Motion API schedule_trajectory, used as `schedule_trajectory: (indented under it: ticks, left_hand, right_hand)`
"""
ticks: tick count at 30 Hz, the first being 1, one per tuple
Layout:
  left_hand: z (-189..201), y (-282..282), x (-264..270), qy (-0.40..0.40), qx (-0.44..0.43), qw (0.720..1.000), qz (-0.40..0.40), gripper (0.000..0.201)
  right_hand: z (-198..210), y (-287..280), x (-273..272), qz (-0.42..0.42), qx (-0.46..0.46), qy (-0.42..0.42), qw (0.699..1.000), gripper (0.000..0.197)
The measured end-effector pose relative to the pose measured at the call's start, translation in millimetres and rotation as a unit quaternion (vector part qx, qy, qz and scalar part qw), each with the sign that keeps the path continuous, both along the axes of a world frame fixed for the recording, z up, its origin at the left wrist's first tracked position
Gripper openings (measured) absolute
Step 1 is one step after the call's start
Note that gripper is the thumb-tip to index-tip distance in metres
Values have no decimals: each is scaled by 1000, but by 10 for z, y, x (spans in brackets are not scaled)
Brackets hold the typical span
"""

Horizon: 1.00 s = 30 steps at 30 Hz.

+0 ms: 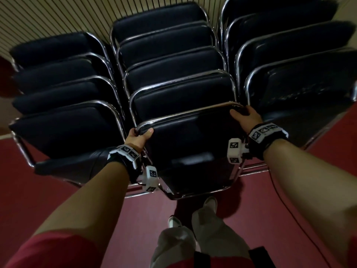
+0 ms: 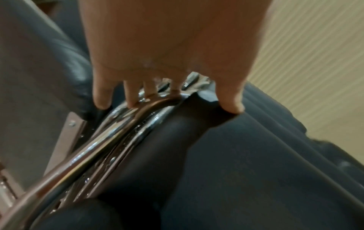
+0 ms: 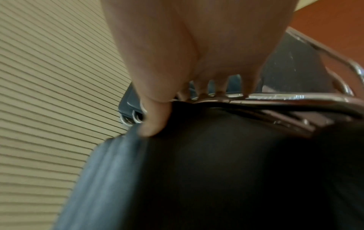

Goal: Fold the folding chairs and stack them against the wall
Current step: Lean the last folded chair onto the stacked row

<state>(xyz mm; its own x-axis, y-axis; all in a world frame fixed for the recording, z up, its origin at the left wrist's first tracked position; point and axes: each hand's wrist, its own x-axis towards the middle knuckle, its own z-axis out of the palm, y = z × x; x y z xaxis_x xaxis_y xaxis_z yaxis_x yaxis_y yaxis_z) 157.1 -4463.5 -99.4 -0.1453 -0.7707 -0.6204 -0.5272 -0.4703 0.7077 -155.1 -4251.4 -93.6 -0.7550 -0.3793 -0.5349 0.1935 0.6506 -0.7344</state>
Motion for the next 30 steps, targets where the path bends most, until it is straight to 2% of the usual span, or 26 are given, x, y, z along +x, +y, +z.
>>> schedule_trajectory:
  ticks: [1, 2, 4, 6, 9, 12, 16, 18, 23, 27, 30]
  left_hand:
    - [2, -15, -19, -14, -1, 1000, -10, 88]
    - [39, -42, -39, -26, -1, 999, -21, 83]
    - [119, -112, -75, -53, -3, 997, -51, 56]
    - [309, -160, -118, -76, -2, 993, -91, 42]
    - [569, -257, -158, -75, -20, 983, -165, 33]
    - [764, -398, -86, -68, -48, 971, -225, 36]
    - [1001, -556, 123, -44, -101, 954, -280, 32]
    - [1149, -670, 302, -35, -126, 941, -311, 33]
    - [1449, -997, 837, -26, -191, 915, -353, 38]
    - [1667, -1125, 1289, -7, -220, 900, -375, 29]
    - [1765, -1195, 1734, 8, -236, 900, -366, 26]
  right_hand:
    - [7, -21, 14, 2, 3, -1, 1000, 64]
    - [36, -36, 54, 7, 4, 3, 1000, 54]
    - [104, -64, 159, 17, 12, 10, 1000, 44]
    - [214, -97, 334, 32, 21, 18, 999, 50]
    - [377, -167, 610, 52, 30, 21, 998, 54]
    - [689, -277, 993, 58, 14, 47, 997, 39]
    - [1109, -371, 1575, 11, -15, 89, 996, 58]
    - [1314, -435, 1923, 4, -14, 123, 992, 58]
    - [1621, -599, 2768, 18, -11, 144, 989, 57]
    - [1816, -728, 3265, 56, -9, 167, 984, 58]
    - [1893, -844, 3568, 70, -19, 183, 980, 57]
